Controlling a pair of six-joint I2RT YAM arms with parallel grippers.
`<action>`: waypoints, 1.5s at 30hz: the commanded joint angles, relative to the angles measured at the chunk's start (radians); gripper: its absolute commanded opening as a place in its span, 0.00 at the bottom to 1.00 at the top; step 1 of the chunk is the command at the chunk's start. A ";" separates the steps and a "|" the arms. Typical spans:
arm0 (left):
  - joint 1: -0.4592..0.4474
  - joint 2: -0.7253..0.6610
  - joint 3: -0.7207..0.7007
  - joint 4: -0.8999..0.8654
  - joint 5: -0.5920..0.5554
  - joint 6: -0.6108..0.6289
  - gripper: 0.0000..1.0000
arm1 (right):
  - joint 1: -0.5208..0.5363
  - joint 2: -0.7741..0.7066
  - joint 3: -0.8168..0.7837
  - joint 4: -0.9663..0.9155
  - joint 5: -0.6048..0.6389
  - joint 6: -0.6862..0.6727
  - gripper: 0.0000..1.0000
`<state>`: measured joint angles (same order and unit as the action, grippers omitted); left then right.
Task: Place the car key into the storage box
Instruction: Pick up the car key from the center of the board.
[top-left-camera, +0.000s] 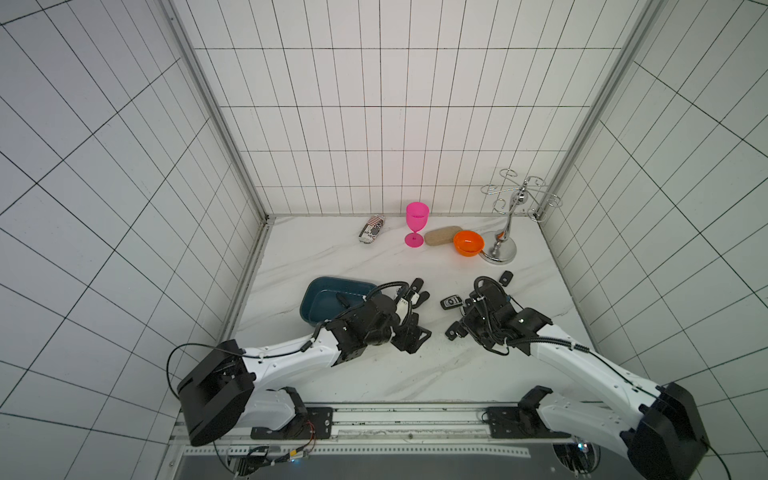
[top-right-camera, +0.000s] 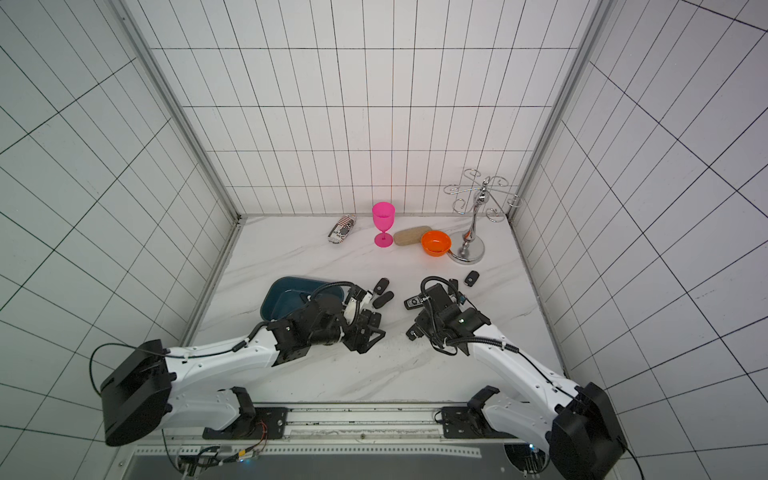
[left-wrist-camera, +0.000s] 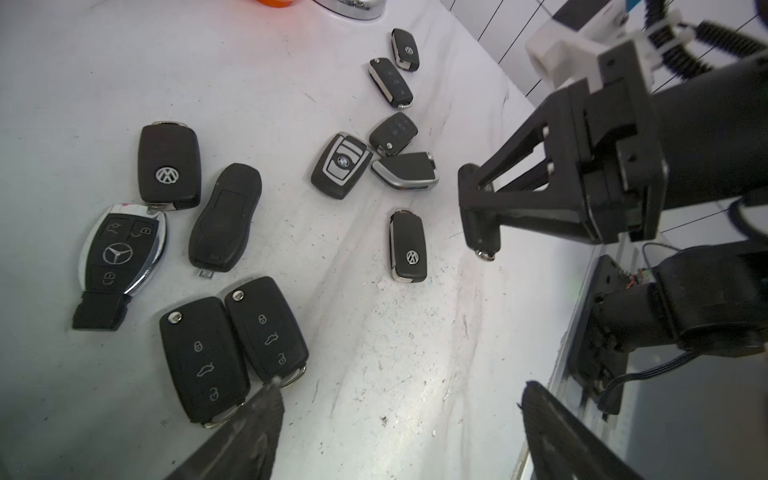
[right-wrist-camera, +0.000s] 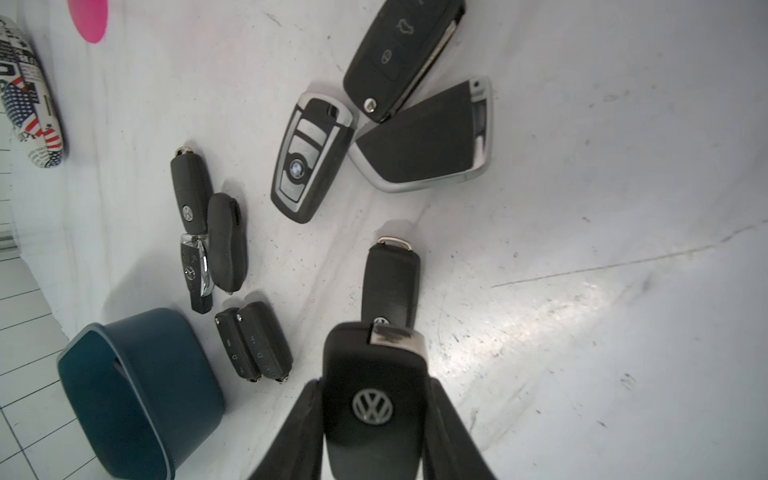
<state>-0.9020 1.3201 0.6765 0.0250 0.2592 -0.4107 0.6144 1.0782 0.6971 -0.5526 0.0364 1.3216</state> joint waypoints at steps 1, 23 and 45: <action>0.009 0.042 -0.012 0.127 0.184 -0.153 0.88 | 0.031 -0.015 0.007 0.088 0.012 0.001 0.25; 0.037 0.166 0.009 0.198 0.311 -0.284 0.76 | 0.153 0.110 0.156 0.169 -0.066 -0.182 0.26; 0.040 0.137 -0.038 0.250 0.187 -0.312 0.33 | 0.246 0.070 0.085 0.243 0.005 -0.076 0.26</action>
<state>-0.8627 1.4872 0.6624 0.2325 0.5091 -0.7086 0.8513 1.1809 0.7982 -0.3565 0.0029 1.1931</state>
